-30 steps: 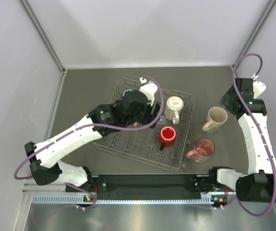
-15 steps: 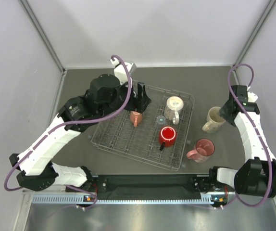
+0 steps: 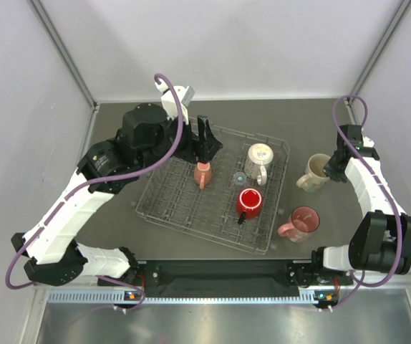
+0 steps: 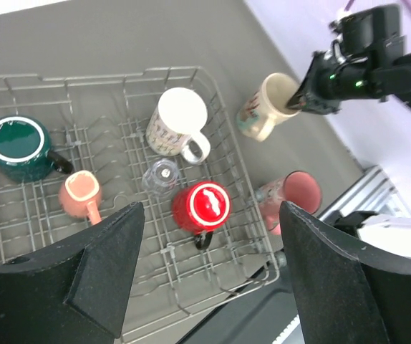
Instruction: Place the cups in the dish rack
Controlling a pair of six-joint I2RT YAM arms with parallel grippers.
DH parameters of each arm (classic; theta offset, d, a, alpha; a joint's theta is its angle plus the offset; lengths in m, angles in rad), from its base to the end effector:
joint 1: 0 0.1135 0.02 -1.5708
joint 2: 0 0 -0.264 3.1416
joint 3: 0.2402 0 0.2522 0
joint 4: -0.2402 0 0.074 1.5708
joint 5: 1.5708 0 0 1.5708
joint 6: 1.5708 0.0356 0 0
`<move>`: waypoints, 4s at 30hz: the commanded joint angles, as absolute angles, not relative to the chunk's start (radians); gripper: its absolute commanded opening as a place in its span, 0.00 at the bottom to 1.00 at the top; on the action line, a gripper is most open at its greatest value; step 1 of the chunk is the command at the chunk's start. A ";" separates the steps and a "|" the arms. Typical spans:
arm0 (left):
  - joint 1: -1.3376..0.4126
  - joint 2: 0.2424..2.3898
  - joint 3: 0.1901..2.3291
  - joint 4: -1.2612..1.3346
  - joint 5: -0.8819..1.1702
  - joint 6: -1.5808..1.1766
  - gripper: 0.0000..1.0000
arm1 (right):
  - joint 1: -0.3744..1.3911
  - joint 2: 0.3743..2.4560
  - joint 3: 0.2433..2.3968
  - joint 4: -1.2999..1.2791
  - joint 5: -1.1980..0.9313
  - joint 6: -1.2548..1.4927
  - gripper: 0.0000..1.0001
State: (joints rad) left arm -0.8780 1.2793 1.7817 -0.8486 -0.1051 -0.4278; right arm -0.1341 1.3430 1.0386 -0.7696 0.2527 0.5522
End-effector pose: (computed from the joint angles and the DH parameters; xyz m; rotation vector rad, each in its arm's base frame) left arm 0.1516 -0.1768 0.4998 0.3729 1.9581 -0.7667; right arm 0.2602 -0.0441 0.2591 0.9535 2.4197 -0.1862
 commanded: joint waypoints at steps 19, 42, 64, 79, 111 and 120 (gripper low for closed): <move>-0.552 1.397 2.029 -0.881 0.378 -0.546 0.81 | -0.155 1.198 1.434 -0.672 0.077 0.548 0.00; -0.443 1.270 1.792 -0.568 0.583 -0.778 0.86 | 0.258 1.216 1.134 0.828 -0.448 1.348 0.00; -0.443 1.164 1.620 -0.350 0.587 -0.948 0.85 | 0.595 1.376 1.141 1.131 -0.299 1.384 0.00; -0.443 1.219 1.608 -0.264 0.667 -1.028 0.74 | 0.658 1.422 1.190 1.104 -0.298 1.328 0.00; -0.428 1.178 1.744 -0.827 0.171 -0.606 0.00 | 0.652 1.178 1.215 -0.127 -0.054 0.827 0.73; -0.446 1.056 1.406 -0.807 -0.118 -0.503 0.00 | 0.488 0.930 1.101 -0.396 0.021 0.790 0.74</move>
